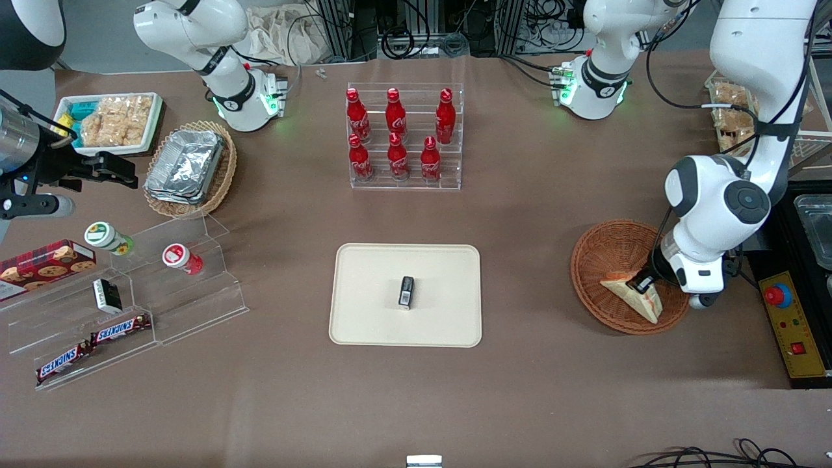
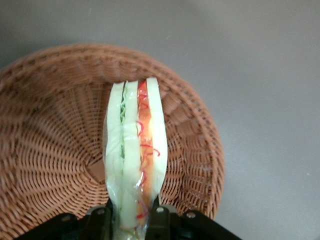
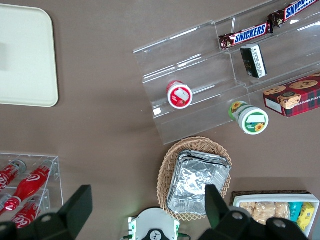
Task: Place sandwich from basket to tray
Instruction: 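Lift the sandwich and carry it toward the cream tray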
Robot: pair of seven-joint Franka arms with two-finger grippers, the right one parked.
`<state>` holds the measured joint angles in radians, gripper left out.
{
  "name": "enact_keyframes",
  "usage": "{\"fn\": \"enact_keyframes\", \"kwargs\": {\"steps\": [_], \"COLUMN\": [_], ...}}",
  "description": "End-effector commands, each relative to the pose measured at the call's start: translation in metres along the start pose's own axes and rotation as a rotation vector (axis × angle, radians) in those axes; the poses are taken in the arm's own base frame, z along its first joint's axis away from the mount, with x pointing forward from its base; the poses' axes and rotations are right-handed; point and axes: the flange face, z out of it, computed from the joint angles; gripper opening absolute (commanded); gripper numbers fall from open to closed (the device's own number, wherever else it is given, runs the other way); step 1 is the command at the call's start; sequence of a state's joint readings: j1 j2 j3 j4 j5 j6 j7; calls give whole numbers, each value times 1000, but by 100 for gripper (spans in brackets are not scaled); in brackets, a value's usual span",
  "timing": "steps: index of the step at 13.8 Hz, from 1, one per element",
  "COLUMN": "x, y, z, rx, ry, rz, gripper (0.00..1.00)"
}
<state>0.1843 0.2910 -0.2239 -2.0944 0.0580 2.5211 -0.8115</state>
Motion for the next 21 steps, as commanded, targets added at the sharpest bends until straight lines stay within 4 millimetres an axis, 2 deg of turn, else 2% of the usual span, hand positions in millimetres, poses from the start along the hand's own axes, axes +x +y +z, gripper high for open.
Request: {"fn": "enact_keyframes", "kwargs": {"steps": [1,3,5,6,8,9,10,13,16,19,21], "x": [2,0,-19,-32,-48,-70,-90,-144,-186,-230,-240], "y": [28,63,108,129,154,174,192,242,272,292,296], "z": [-58,-100,-134,-142,-148,-146,-140,-90,-41,10,31], "rx": [47,90,111,115,124,117,114,120,108,63,45], "ry": [-9,-59,-90,-99,-103,-110,-116,-165,-195,-187,-185], "rz": [132,187,254,289,364,435,485,570,632,692,701], "gripper": [0,0,0,0,0,0,0,0,0,0,0]}}
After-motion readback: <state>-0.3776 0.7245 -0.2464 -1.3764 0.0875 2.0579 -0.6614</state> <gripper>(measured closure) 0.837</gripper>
